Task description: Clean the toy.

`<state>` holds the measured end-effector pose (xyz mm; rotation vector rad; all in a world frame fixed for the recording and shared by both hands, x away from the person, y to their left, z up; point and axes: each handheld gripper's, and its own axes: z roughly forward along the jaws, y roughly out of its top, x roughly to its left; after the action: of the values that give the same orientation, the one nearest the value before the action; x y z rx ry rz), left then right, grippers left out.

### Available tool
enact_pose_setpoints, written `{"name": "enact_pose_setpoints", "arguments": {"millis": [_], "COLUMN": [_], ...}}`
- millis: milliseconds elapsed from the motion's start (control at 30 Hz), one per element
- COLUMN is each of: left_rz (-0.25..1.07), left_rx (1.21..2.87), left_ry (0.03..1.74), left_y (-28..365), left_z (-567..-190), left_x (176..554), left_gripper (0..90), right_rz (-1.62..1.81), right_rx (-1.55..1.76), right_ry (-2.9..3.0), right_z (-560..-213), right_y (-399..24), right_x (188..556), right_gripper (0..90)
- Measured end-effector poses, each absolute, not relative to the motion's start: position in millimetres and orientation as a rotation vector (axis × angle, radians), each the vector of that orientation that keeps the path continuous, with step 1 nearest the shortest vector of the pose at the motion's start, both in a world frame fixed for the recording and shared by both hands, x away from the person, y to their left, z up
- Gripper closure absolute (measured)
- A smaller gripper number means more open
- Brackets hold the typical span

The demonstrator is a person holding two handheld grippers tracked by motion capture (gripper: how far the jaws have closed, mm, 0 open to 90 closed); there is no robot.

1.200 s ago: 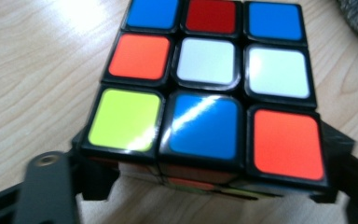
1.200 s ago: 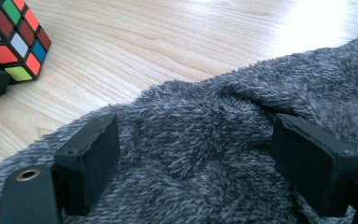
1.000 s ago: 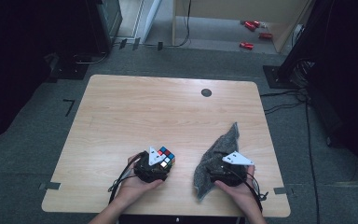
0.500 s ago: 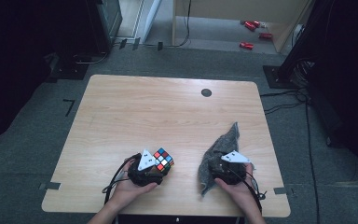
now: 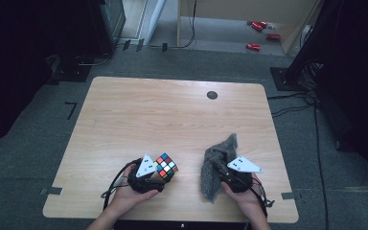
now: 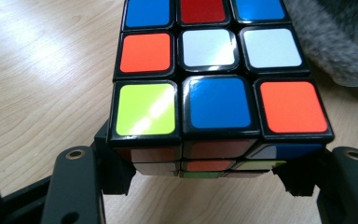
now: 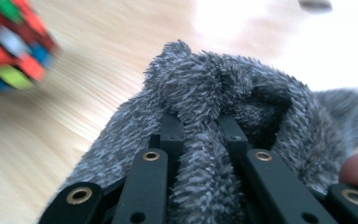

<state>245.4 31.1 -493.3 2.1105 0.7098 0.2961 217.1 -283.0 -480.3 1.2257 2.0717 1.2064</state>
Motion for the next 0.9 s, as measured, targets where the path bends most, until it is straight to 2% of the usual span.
{"name": "enact_pose_setpoints", "arguments": {"millis": [400,900], "left_rz": [0.317,0.389], "left_rx": [2.163,2.191], "left_ry": [0.668,0.586], "left_y": [12,-3], "left_z": [-495,-492], "left_x": [241,231], "left_gripper": [34.5,34.5], "right_rz": [1.355,1.369], "right_rx": [1.013,0.996], "right_ry": [2.145,2.179], "right_z": [-445,-442], "right_y": [-240,-221], "right_x": [196,195], "right_gripper": [76.9,76.2]}}
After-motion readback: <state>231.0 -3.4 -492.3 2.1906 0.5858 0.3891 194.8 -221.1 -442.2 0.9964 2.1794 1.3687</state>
